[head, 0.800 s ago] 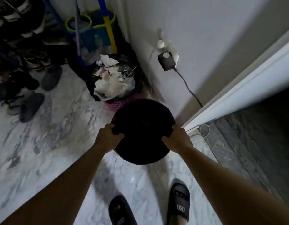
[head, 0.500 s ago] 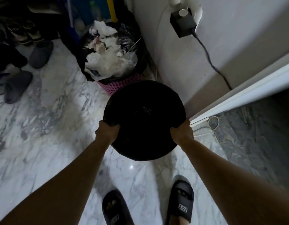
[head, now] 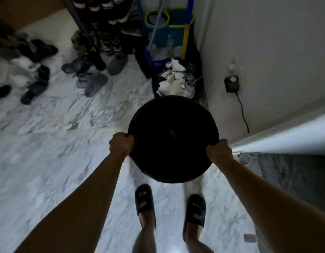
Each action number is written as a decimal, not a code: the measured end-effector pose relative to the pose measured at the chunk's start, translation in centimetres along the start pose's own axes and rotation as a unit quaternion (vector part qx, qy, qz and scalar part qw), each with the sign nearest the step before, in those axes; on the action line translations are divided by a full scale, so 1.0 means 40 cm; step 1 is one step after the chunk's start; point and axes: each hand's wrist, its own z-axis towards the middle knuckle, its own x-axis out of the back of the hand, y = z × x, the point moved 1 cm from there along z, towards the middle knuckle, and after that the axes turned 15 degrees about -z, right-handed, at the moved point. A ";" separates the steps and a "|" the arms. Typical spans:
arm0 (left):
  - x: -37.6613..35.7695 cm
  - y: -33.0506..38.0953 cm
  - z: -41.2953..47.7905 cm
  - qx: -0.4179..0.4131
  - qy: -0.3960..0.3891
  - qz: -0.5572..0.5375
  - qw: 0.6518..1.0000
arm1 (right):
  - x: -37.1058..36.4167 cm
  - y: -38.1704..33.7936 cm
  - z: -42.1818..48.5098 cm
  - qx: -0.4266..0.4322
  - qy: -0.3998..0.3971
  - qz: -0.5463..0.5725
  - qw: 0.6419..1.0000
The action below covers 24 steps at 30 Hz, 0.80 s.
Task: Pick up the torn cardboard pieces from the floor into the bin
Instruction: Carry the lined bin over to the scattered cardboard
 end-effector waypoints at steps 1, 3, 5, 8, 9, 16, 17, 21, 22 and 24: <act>0.076 0.003 -0.049 0.006 0.008 -0.020 1.000 | 0.027 -0.026 -0.064 0.023 -0.004 -0.013 1.000; 0.225 -0.007 -0.144 0.024 0.023 -0.064 0.997 | 0.074 -0.087 -0.193 0.075 -0.017 -0.035 0.996; 0.376 -0.052 -0.230 0.035 0.057 -0.114 0.991 | 0.099 -0.152 -0.329 0.125 -0.033 -0.068 0.989; 0.585 -0.144 -0.359 0.051 0.121 -0.173 0.976 | 0.087 -0.246 -0.527 0.211 -0.060 -0.091 0.971; 0.670 -0.188 -0.419 0.057 0.149 -0.198 0.967 | 0.063 -0.282 -0.610 0.249 -0.061 -0.112 0.960; 1.080 -0.539 -0.713 0.111 0.276 -0.267 0.917 | -0.180 -0.445 -1.099 0.382 -0.088 -0.205 0.897; 1.136 -0.598 -0.766 0.124 0.299 -0.278 0.904 | -0.238 -0.464 -1.170 0.405 -0.091 -0.217 0.883; 1.312 -0.815 -0.983 0.181 0.381 -0.310 0.852 | -0.473 -0.496 -1.442 0.484 -0.122 -0.284 0.819; 1.348 -0.864 -1.034 0.199 0.395 -0.305 0.843 | -0.529 -0.495 -1.511 0.497 -0.130 -0.301 0.803; 1.407 -0.956 -1.124 0.235 0.426 -0.290 0.825 | -0.640 -0.494 -1.637 0.527 -0.150 -0.330 0.769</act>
